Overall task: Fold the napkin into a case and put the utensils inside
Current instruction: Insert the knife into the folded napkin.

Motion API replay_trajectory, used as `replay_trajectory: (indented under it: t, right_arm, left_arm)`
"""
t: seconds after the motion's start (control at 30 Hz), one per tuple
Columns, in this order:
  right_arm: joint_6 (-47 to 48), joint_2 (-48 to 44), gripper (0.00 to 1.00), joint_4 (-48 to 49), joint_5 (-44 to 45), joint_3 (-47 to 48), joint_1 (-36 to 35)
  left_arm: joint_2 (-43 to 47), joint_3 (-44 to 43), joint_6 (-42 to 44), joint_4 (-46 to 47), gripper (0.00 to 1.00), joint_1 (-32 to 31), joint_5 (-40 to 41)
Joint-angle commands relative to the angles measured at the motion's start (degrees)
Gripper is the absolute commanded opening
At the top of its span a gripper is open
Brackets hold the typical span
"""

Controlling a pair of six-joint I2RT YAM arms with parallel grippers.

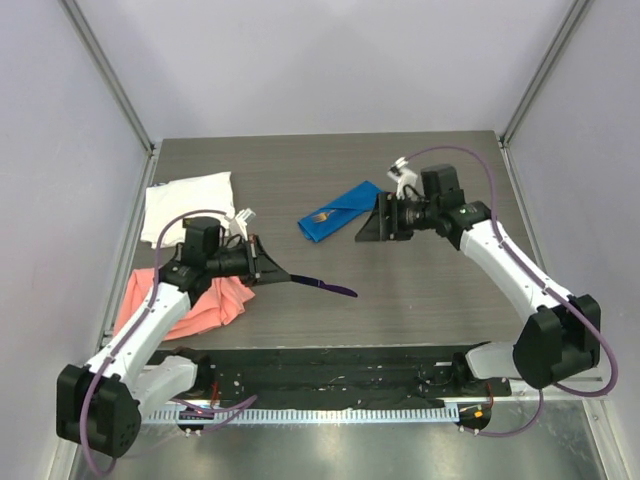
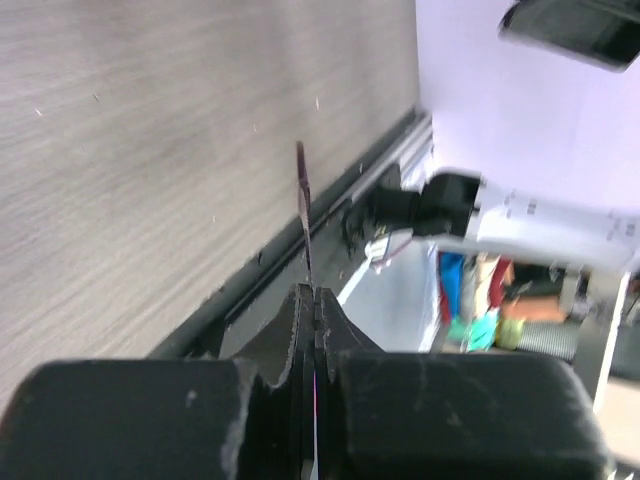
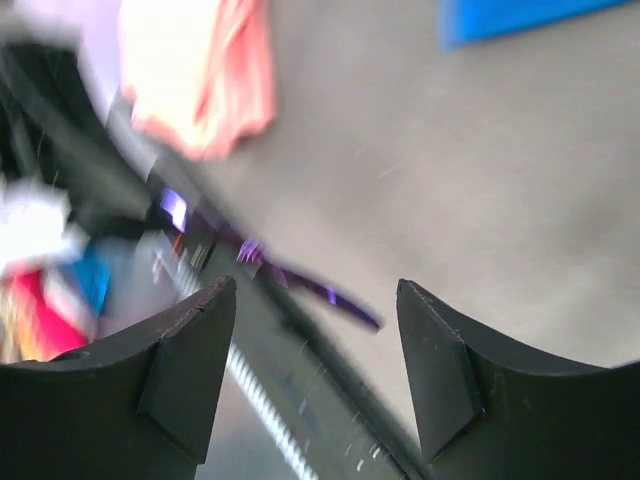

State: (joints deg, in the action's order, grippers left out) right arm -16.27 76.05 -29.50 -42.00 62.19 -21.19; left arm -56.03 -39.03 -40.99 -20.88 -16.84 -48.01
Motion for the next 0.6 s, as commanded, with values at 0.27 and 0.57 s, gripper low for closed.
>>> replay_trajectory:
  t: [0.27,0.57]
  right_arm:
    - [-10.7,24.4,0.50,11.9,23.4,18.2,12.0]
    - [-8.8,38.9,0.14,12.3,20.3,30.4,12.1]
  left_arm:
    - [-10.1,-3.3,-17.1,31.3,0.00,1.7,13.5]
    - [-18.5,-1.8,-29.0,48.0,0.00,2.3,21.2]
